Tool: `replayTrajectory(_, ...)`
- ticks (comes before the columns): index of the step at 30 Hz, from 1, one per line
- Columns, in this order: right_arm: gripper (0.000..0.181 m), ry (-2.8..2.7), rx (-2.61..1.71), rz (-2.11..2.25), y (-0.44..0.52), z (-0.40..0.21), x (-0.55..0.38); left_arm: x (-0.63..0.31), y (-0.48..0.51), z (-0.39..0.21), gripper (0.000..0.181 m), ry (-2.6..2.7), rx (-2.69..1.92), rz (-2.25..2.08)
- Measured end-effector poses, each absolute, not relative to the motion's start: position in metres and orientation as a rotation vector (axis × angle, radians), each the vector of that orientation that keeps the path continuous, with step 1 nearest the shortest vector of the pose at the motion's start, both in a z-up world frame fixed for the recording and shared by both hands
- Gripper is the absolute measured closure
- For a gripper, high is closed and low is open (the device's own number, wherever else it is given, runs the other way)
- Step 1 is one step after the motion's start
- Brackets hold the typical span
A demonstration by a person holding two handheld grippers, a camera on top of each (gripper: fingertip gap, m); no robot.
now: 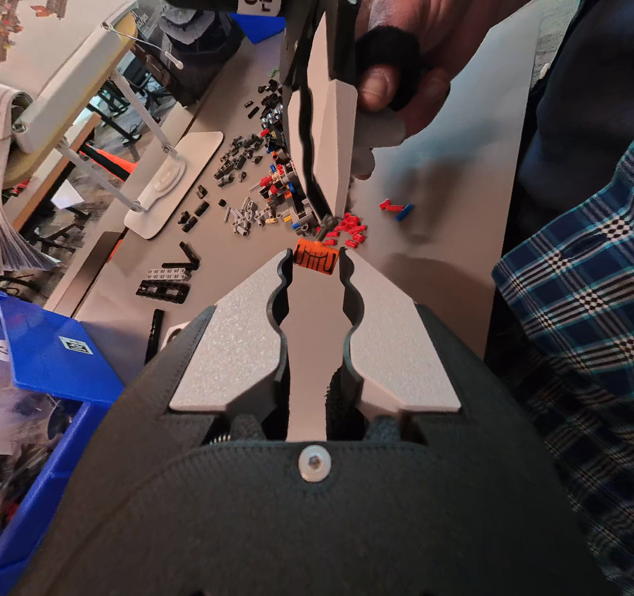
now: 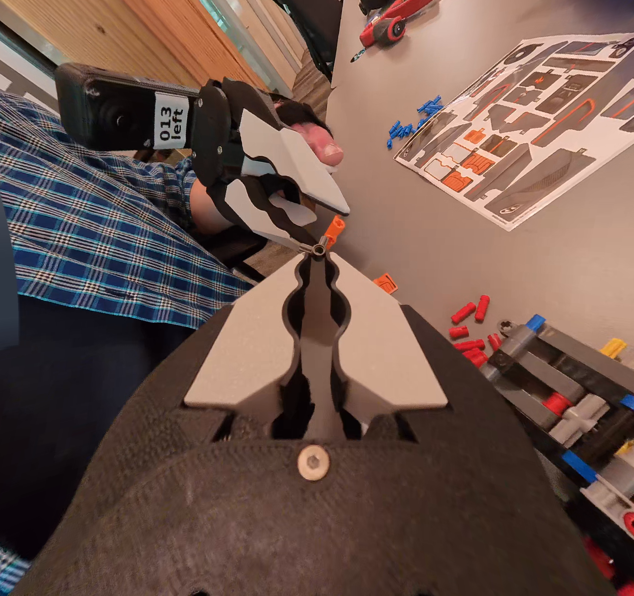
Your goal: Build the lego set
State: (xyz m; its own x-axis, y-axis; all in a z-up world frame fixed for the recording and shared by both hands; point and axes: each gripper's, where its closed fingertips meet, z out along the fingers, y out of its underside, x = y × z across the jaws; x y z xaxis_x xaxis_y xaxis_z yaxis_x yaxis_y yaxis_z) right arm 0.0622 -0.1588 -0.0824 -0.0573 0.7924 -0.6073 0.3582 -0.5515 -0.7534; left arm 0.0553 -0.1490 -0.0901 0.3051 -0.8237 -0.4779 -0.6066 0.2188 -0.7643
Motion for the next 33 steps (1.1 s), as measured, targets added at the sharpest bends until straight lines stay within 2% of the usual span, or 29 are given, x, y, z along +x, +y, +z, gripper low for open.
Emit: replayTrajectory(33,0.176,-1.149,-1.833,1.975,-0.161,-0.066,0.068,0.062,-0.151,-0.069,0.155,1.43,-1.324,-0.111)
